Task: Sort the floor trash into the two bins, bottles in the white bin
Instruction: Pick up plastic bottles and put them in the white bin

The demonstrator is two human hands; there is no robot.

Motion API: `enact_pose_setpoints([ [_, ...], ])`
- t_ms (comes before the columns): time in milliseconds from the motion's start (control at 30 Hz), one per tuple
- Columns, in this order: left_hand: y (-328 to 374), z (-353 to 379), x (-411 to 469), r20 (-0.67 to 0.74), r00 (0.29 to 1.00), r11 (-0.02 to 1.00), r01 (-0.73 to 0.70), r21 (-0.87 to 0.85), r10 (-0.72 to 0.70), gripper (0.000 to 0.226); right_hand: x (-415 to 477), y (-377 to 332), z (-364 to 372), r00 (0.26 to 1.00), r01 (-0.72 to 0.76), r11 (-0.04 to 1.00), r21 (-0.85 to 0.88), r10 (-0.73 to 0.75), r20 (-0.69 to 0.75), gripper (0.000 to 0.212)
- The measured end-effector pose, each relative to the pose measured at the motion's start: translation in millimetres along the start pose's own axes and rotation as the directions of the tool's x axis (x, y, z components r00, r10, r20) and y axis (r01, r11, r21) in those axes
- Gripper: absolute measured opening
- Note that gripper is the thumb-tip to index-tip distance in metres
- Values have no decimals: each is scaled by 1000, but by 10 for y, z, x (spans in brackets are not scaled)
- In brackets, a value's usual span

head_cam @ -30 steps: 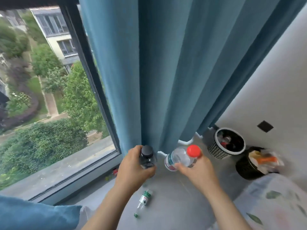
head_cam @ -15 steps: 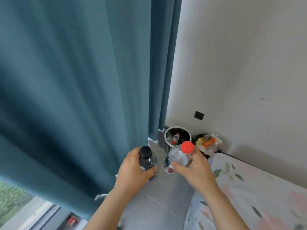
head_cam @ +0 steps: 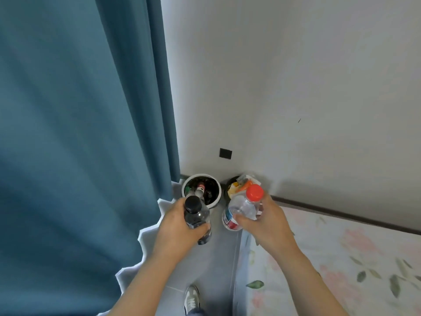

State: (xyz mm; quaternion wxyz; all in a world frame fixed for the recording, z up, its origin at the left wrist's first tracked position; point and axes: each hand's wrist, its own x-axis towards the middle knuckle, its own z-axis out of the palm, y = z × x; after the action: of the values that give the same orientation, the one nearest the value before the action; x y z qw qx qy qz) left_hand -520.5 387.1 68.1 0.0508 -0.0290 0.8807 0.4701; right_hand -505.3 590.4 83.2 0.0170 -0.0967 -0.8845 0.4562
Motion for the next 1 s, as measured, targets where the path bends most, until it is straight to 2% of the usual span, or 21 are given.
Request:
enact_pose_setpoints([
  [233, -55, -41, 933, 29, 1000, 999, 10, 33, -11, 52, 765, -72, 79, 997, -80, 994, -71, 79, -13, 50],
  [600, -51, -7, 1895, 42, 999, 996, 24, 88, -28, 56, 1701, -52, 187, 996, -94, 994, -59, 94, -1, 42],
  [1000, 238, 254, 3120, -15, 995, 992, 96, 77, -96, 48, 3230, 126, 172, 989, -58, 996, -69, 67, 131, 41],
])
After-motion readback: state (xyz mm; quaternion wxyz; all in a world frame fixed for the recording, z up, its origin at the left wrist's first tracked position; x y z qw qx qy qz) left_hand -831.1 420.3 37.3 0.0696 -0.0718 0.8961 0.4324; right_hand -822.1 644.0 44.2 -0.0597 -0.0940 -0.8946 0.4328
